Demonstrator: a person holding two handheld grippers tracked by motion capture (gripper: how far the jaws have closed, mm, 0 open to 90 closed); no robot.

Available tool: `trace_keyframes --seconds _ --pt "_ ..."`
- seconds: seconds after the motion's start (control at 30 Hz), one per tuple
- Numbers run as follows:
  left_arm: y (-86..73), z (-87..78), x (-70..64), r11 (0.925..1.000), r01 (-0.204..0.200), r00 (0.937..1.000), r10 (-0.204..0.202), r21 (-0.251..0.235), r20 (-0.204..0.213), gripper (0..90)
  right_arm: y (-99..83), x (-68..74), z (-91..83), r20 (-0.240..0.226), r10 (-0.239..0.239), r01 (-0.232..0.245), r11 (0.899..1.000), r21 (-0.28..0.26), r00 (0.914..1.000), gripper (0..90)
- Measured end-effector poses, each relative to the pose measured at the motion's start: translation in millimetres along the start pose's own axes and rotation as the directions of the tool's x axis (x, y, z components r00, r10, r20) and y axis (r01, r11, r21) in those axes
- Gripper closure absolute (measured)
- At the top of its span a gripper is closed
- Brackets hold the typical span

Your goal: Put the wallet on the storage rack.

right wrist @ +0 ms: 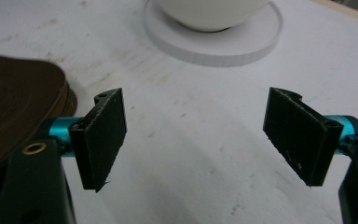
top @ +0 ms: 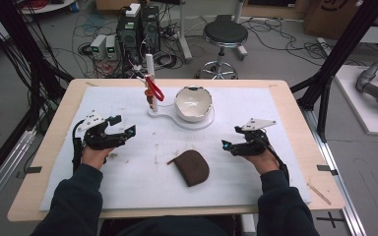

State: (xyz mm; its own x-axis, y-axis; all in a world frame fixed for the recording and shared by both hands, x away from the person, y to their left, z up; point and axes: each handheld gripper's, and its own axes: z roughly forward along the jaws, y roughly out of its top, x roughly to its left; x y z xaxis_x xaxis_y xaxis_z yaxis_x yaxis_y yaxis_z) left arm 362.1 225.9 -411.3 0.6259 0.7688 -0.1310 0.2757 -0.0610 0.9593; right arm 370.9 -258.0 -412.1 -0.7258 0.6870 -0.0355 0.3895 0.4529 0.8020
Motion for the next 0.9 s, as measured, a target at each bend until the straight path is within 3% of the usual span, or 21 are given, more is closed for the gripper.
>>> trace_keyframes --seconds 0.13,0.37,0.5,0.57,0.7,0.77,0.83,0.87,0.9 --pt "0.7 1.0 -7.1 0.9999 -0.015 0.9998 0.015 0.005 0.012 22.0 0.6 11.3 10.1 -0.052 -0.036 0.038 0.998 0.039 0.998 21.8" --pt "0.1 7.0 -15.0 0.9996 -0.022 0.999 0.022 0.017 0.04 22.3 2.5 23.4 18.9 -0.196 -0.002 0.005 1.0 0.013 0.9807 24.7" --pt "-1.5 11.1 -18.1 0.9987 -0.035 0.9976 0.032 0.038 0.061 24.0 3.0 30.6 25.6 -0.288 -0.003 0.015 0.999 0.038 0.9575 28.8" --pt "-2.0 12.3 -19.3 0.9982 -0.038 0.9971 0.035 0.047 0.068 24.0 2.6 35.8 30.5 -0.337 -0.002 0.024 0.998 0.061 0.9417 28.8" --pt "-2.3 13.6 -21.4 0.9978 -0.039 0.9967 0.035 0.053 0.073 24.1 3.2 46.1 37.2 -0.436 0.017 0.021 0.996 0.082 0.9 27.3" --pt "-2.8 14.9 -22.3 0.9975 -0.04 0.9964 0.035 0.058 0.077 24.1 2.9 52.3 41.7 -0.467 0.001 0.046 0.995 0.089 0.8843 25.3" --pt "-3.3 16.3 -23.1 0.9969 -0.043 0.996 0.038 0.065 0.081 24.1 2.0 57.1 47.4 -0.463 -0.002 0.067 0.99 0.125 0.8864 24.1" --pt "-3.6 16.9 -23.7 0.9967 -0.042 0.9958 0.036 0.069 0.084 24.1 1.4 56.9 49.8 -0.468 0.012 0.059 0.989 0.137 0.8836 22.8" --pt "-3.6 17.4 -24.0 0.9964 -0.044 0.9956 0.038 0.072 0.085 24.1 1.1 54.8 51.6 -0.482 0.044 0.039 0.986 0.16 0.8752 24.5"
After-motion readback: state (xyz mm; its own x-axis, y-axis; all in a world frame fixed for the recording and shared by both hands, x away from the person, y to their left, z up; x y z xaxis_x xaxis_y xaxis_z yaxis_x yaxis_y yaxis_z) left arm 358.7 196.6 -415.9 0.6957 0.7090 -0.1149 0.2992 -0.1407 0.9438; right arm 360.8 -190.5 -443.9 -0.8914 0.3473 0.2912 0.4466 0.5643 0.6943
